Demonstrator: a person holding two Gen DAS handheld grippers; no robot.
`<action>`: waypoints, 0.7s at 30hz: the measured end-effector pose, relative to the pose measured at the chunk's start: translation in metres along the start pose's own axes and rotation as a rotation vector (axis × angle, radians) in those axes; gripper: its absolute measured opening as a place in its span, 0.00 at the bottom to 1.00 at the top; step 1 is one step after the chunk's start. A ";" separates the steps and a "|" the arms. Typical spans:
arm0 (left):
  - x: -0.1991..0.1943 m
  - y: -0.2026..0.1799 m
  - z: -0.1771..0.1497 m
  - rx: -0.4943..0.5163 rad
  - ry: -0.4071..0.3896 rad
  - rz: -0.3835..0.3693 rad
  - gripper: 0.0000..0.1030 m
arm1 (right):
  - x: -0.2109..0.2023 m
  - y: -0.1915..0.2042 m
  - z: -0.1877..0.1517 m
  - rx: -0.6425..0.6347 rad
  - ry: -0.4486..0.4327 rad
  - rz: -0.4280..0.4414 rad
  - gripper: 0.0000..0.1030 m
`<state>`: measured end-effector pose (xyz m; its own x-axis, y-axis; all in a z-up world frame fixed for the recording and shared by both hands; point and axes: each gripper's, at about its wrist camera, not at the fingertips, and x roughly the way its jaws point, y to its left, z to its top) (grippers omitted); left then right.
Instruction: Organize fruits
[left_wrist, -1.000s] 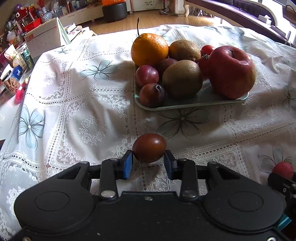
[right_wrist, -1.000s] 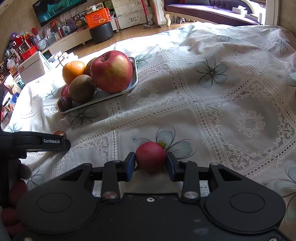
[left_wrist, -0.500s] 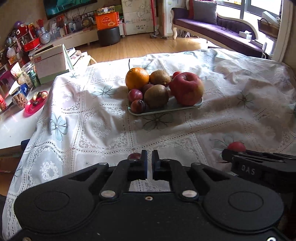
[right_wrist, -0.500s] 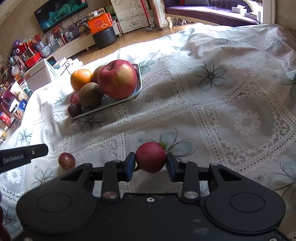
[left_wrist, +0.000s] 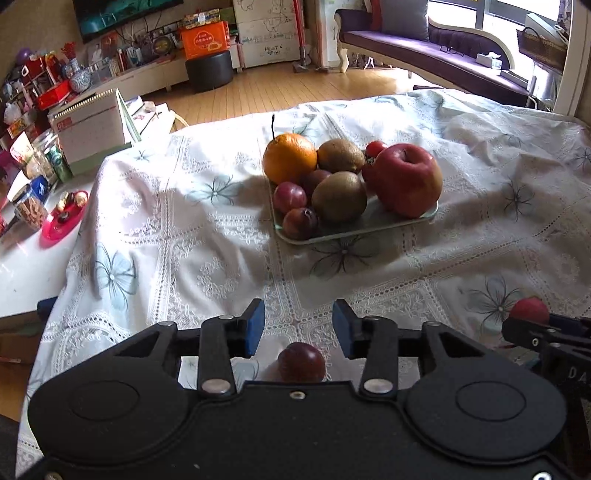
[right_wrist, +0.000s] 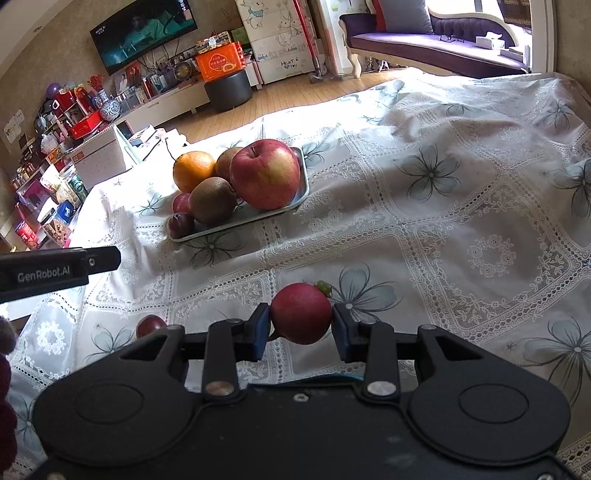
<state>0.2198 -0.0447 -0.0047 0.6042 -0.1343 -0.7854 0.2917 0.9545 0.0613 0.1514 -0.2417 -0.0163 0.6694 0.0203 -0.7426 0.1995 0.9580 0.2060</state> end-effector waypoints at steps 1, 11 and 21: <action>0.005 0.002 -0.003 -0.011 0.015 -0.003 0.50 | 0.000 0.000 0.000 0.001 0.002 -0.002 0.37; 0.045 0.006 -0.022 -0.097 0.135 -0.004 0.52 | 0.001 0.006 -0.004 -0.024 0.012 0.000 0.37; 0.035 0.011 -0.020 -0.216 0.208 -0.051 0.44 | -0.002 0.013 -0.005 -0.051 0.014 0.007 0.37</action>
<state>0.2294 -0.0332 -0.0442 0.4213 -0.1477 -0.8948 0.1397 0.9854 -0.0969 0.1491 -0.2279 -0.0147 0.6608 0.0304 -0.7499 0.1581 0.9711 0.1787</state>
